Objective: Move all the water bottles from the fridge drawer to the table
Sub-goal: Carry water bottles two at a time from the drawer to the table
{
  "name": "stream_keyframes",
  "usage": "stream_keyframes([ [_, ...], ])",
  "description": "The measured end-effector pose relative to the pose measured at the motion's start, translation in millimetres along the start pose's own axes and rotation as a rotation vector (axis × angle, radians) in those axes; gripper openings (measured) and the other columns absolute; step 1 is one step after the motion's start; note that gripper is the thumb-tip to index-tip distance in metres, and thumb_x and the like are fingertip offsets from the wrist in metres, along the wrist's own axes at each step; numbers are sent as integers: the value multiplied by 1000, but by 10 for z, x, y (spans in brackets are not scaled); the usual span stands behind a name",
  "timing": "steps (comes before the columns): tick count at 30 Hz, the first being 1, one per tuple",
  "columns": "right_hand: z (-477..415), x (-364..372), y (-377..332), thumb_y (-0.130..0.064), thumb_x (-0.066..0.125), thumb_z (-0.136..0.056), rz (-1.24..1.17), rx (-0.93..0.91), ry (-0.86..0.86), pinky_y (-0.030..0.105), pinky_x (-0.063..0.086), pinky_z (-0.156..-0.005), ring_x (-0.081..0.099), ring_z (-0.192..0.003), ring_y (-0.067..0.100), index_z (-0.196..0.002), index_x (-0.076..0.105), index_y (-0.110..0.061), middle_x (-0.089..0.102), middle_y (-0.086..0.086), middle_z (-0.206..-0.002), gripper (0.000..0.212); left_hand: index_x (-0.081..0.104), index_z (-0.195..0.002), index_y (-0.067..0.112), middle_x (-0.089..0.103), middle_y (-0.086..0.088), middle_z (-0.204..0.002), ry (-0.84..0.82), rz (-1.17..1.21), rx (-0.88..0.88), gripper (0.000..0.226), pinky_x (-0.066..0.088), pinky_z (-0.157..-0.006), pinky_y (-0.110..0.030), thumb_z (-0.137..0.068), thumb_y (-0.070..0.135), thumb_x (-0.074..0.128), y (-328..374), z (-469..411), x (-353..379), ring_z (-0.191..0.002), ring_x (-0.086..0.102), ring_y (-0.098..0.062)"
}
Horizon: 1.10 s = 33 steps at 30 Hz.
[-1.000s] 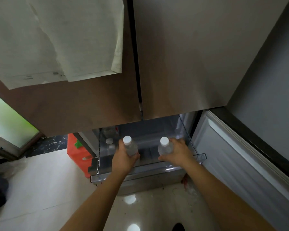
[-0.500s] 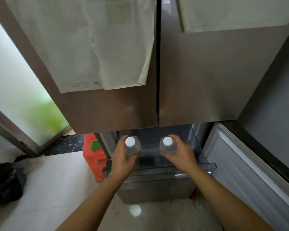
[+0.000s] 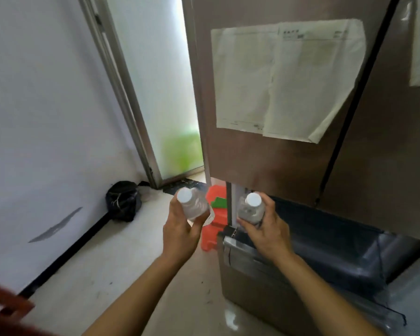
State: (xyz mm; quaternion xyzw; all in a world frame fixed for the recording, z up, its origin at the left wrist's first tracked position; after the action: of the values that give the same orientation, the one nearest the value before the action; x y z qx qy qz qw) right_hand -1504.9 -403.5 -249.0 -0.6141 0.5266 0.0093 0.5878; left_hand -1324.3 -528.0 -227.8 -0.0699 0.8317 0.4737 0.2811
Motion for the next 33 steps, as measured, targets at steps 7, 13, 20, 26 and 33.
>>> stream_keyframes([
  [7,-59,632,-918,-50,73,-83,-179,-304,-151,40,50,-86,58,-113,29,-135,18,-47,54,3,-137,76,20,-146,51,48,10,-143,290,-123,-201,85,49,-98,-44,-83,37,76,-333,476,-1169,-124,52,-19],
  [13,284,1488,-1894,-58,64,-87,-222,-498,-386,35,45,-76,60,-107,22,-152,24,-37,53,-7,-139,80,7,-146,60,45,8,-147,511,-171,-394,101,44,-104,-50,-83,26,78,-638,1225,-2353,-132,47,-21],
  [20,1095,2673,-3334,-64,60,-87,-299,-643,-644,34,51,-83,56,-93,6,-153,12,-43,58,-13,-121,85,30,-135,52,52,22,-115,660,-206,-553,79,53,-95,-47,-79,27,81,-1335,2083,-3866,-114,55,-14],
  [26,1750,3688,-4346,-67,63,-82,-377,-689,-772,42,57,-88,61,-107,10,-151,16,-45,57,-14,-130,86,30,-130,63,52,31,-114,705,-247,-618,82,55,-93,-48,-75,33,83,-1888,2565,-4956,-112,58,-12],
  [33,1909,4496,-5087,-66,64,-82,-355,-761,-879,40,57,-91,61,-112,9,-147,16,-52,57,-18,-132,82,39,-137,43,57,25,-113,766,-261,-689,77,54,-93,-45,-75,33,84,-2555,2529,-5777,-109,59,-9],
])
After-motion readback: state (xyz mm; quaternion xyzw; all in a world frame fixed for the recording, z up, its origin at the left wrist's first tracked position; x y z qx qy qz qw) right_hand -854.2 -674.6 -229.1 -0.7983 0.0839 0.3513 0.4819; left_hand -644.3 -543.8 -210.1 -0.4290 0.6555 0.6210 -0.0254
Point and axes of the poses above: each hand's wrist, its own z-axis away from the middle knuckle, its own x-axis out of the palm, y = z × x, the point moved 1 cm from there along -z, towards the middle knuckle
